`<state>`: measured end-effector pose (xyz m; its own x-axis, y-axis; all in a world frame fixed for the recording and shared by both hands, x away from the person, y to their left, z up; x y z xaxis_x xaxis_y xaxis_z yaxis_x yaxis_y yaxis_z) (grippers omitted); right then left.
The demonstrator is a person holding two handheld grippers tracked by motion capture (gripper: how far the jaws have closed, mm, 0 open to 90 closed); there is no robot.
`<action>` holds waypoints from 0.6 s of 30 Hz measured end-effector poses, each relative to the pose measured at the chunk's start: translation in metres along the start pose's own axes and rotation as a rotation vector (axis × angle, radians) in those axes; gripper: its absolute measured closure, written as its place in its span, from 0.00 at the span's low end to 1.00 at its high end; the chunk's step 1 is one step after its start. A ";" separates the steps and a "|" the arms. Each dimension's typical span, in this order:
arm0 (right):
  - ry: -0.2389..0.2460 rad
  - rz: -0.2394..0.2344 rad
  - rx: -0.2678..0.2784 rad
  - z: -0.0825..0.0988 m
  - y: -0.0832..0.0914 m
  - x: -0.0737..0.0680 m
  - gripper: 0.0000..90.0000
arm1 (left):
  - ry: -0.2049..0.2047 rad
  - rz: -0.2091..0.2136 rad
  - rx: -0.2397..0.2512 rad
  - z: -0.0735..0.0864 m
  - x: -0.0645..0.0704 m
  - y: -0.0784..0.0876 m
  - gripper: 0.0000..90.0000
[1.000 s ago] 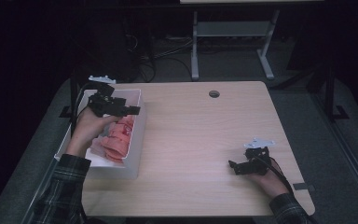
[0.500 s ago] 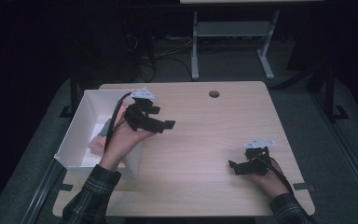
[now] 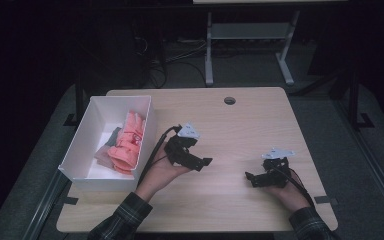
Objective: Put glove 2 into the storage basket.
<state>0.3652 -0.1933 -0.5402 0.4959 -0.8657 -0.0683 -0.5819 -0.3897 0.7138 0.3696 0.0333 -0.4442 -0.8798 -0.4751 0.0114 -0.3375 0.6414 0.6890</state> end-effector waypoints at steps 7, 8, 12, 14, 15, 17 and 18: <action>0.001 0.000 0.000 0.000 0.000 0.000 0.01 | -0.011 -0.006 -0.037 0.033 0.008 -0.031 0.16; 0.001 0.000 0.000 0.000 0.000 0.000 0.01 | -0.011 -0.005 -0.043 0.037 0.007 -0.035 0.16; 0.001 0.000 0.000 0.000 0.000 0.000 0.01 | -0.002 -0.012 -0.057 0.050 0.006 -0.045 0.16; 0.002 0.000 0.000 0.000 0.000 0.000 0.01 | -0.010 -0.006 -0.065 0.056 0.007 -0.049 0.16; 0.001 0.000 0.000 0.000 0.000 0.000 0.01 | -0.016 -0.007 -0.075 0.058 0.008 -0.052 0.16; 0.001 0.000 0.000 0.000 0.000 0.000 0.01 | -0.033 0.007 -0.081 0.063 0.011 -0.056 0.15; 0.001 0.000 0.000 0.000 0.000 0.000 0.01 | -0.040 0.004 -0.080 0.064 0.012 -0.057 0.15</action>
<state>0.3652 -0.1934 -0.5403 0.4964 -0.8654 -0.0676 -0.5821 -0.3897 0.7137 0.3571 0.0293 -0.5300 -0.8944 -0.4471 -0.0138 -0.3076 0.5923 0.7447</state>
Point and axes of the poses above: each handheld gripper's, and its own axes: y roughly backward along the jaws, z roughly out of its underside, x roughly to its right, the point moved 8 cm from there along -y, roughly forward along the jaws, and after that the axes turned 3 degrees about -y, right-handed, at the moved point
